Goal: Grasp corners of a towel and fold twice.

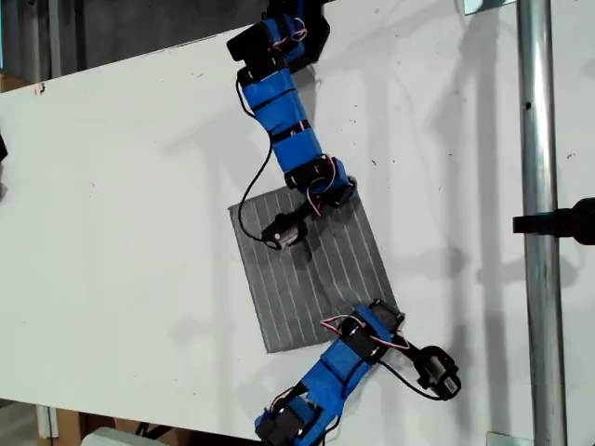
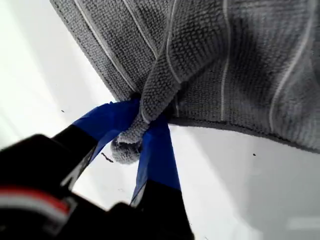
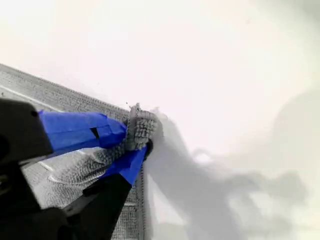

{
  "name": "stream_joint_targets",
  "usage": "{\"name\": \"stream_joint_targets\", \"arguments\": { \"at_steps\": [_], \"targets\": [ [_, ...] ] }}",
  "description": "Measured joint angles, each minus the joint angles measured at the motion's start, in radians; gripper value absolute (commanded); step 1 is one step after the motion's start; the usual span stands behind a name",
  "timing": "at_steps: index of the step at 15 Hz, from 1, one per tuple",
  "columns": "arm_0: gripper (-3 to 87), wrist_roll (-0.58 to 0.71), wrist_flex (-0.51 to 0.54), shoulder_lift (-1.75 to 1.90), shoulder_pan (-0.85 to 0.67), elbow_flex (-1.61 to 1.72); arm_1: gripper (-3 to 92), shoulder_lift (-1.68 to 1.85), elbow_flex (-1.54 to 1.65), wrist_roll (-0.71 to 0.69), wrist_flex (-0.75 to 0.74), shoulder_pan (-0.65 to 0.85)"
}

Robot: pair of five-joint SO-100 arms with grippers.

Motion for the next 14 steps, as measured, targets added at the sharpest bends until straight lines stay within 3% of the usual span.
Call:
{"name": "stream_joint_targets", "arguments": {
  "at_steps": [4,9,11,14],
  "targets": [
    [-2.9,0.106,0.14,0.17,0.0,0.006,-0.1,0.161,-0.008,0.0,0.061,-0.086],
    [-2.9,0.291,0.112,0.29,0.02,-0.029,-0.1,0.267,-0.032,-0.037,0.046,-0.196],
    [-2.9,0.279,0.135,0.357,-0.017,-0.005,-0.1,0.322,-0.025,-0.052,0.051,-0.109],
    [-2.9,0.262,0.219,0.569,-0.233,0.152,-0.1,0.405,0.066,-0.095,0.08,0.129]
  ]
}}
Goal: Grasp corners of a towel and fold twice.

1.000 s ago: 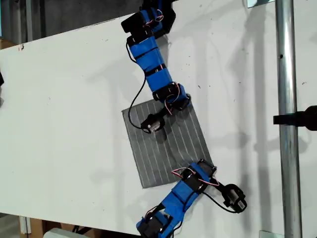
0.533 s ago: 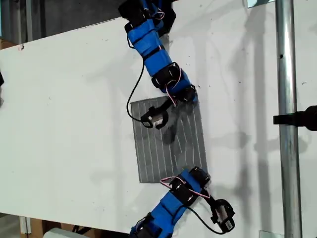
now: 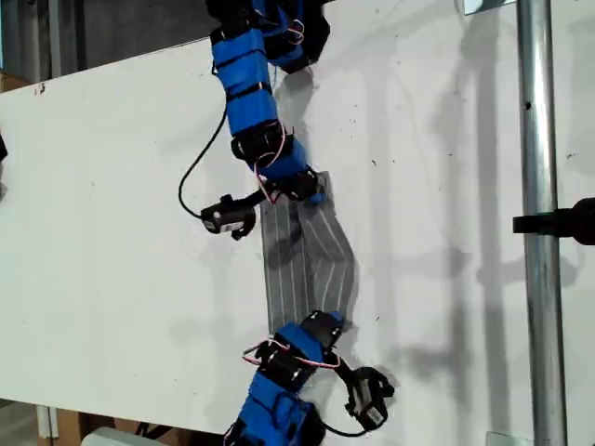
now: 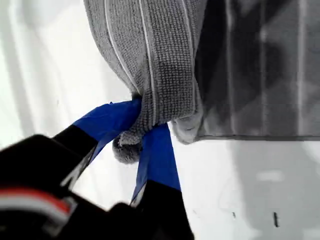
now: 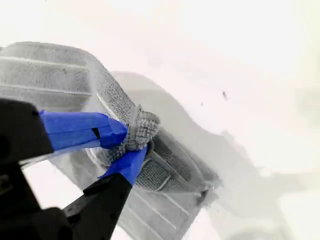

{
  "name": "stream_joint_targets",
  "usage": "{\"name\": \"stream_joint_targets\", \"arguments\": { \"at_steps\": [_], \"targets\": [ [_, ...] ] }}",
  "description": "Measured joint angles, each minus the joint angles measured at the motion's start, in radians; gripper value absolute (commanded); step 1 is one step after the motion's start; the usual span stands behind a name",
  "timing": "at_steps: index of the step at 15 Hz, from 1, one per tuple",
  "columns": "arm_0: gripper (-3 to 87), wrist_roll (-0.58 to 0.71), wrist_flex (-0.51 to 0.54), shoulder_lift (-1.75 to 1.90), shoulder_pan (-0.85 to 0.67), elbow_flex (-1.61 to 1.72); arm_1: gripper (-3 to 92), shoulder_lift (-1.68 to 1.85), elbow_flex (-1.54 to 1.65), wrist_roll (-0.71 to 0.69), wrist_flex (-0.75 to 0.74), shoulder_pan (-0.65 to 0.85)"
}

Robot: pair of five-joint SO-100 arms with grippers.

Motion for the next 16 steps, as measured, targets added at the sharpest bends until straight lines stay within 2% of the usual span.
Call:
{"name": "stream_joint_targets", "arguments": {
  "at_steps": [3,6,10,13,16],
  "targets": [
    [-2.9,0.049,0.017,0.117,-0.255,0.229,-0.1,0.002,0.029,-0.098,0.029,0.181],
    [-2.9,0.133,-0.009,0.152,-0.42,0.354,-0.1,0.002,0.035,-0.221,0.029,0.325],
    [-2.9,0.321,-0.067,0.278,-0.65,0.428,-0.1,0.002,0.005,-0.383,0.029,0.485],
    [-2.9,0.356,-0.083,0.359,-0.703,0.486,-0.1,0.002,0.017,-0.425,0.014,0.497],
    [-2.9,0.301,-0.127,0.374,-0.647,0.58,-0.1,-0.005,0.101,-0.37,0.009,0.387]
  ]
}}
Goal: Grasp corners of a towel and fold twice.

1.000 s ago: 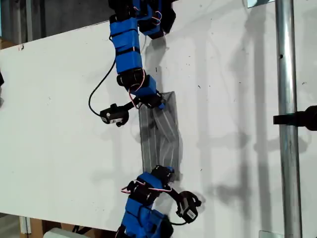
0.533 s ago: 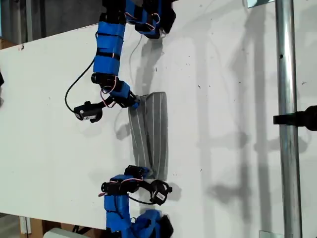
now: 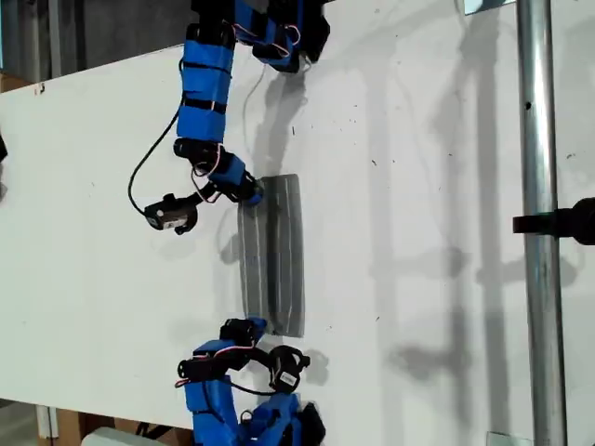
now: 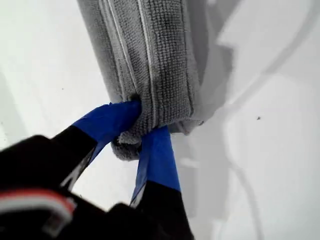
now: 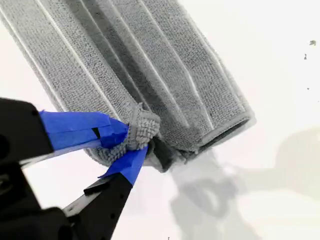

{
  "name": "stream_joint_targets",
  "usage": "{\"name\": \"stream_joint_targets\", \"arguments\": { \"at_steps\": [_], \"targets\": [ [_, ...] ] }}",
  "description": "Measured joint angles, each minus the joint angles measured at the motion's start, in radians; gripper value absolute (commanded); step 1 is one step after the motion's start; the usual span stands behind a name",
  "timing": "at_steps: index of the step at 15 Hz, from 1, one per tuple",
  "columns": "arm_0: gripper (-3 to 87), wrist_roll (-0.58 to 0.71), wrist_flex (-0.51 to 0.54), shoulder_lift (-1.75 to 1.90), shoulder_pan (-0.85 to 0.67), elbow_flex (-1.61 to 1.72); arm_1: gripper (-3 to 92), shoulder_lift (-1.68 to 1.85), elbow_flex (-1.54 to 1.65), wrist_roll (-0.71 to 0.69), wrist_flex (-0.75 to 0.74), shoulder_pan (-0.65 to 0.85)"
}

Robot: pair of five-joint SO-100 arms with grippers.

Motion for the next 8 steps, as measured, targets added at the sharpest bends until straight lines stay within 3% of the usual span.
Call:
{"name": "stream_joint_targets", "arguments": {
  "at_steps": [3,7,8],
  "targets": [
    [-2.6,-0.095,-0.103,-0.005,0.1,0.109,-0.1,-0.072,0.061,0.071,-0.002,-0.092],
    [-1.7,-0.21,-0.166,-0.156,0.17,0.135,-0.1,-0.183,0.063,0.135,-0.002,-0.127],
    [5.0,-0.222,-0.167,-0.216,0.17,0.121,3.1,-0.21,0.061,0.152,-0.002,-0.126]
  ]
}}
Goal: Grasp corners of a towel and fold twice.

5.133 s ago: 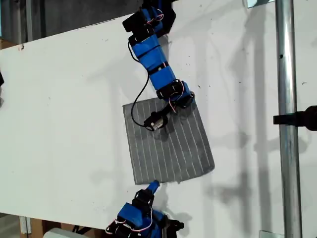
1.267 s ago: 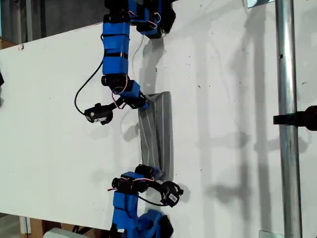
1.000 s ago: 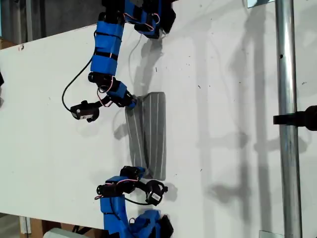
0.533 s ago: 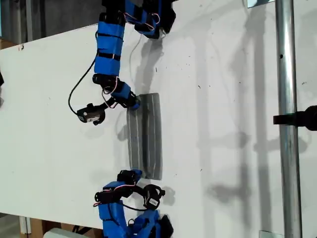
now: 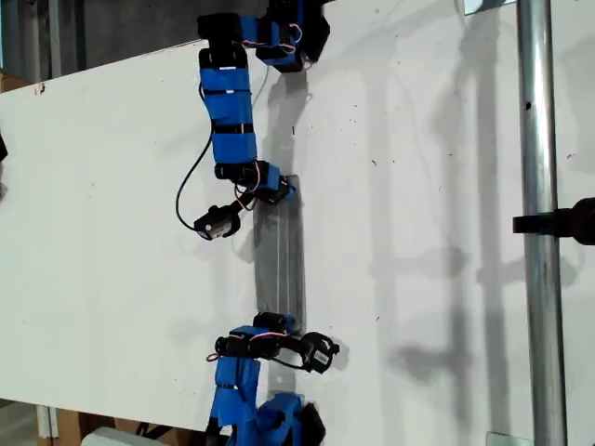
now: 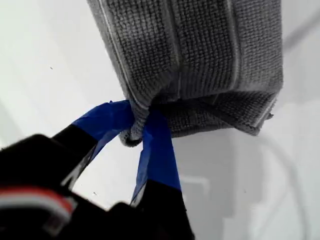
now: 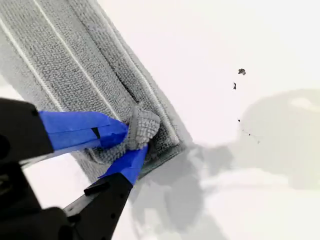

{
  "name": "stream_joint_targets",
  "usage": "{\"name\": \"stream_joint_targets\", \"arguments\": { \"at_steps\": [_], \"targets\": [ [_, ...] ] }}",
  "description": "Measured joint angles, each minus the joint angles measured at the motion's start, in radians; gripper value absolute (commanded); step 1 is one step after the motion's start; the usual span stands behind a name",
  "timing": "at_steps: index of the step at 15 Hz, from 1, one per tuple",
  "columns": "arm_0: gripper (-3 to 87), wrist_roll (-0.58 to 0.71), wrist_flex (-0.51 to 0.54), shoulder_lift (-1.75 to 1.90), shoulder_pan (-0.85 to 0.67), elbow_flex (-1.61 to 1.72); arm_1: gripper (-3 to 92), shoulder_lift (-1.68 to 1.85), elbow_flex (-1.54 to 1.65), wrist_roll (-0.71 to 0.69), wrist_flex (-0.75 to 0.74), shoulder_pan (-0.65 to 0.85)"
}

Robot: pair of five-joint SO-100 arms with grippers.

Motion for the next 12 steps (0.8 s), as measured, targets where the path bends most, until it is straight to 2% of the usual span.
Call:
{"name": "stream_joint_targets", "arguments": {
  "at_steps": [1,2,3,5,7,8,10,12],
  "targets": [
    [17.6,-0.008,0.0,-0.061,0.006,-0.031,17.9,-0.026,-0.002,0.017,0.002,0.002],
    [23.1,-0.003,0.012,-0.094,0.015,-0.046,27.1,-0.032,-0.002,0.031,0.02,0.008],
    [23.9,0.015,0.048,-0.098,0.028,-0.066,30.6,-0.032,-0.006,0.034,0.054,0.017],
    [25.4,0.057,0.172,-0.021,0.063,-0.137,31.8,0.015,-0.018,0.034,0.198,0.018],
    [24.5,0.051,0.333,0.176,0.091,-0.178,33.4,0.179,-0.018,0.037,0.305,0.023],
    [23.8,0.038,0.382,0.31,0.095,-0.172,34.4,0.279,-0.011,0.044,0.331,0.037],
    [22.0,0.012,0.396,0.607,0.097,-0.058,35.9,0.446,0.086,0.078,0.328,0.066],
    [19.3,-0.034,0.348,0.881,0.115,0.156,37.2,0.614,0.273,0.14,0.265,0.086]
  ]
}}
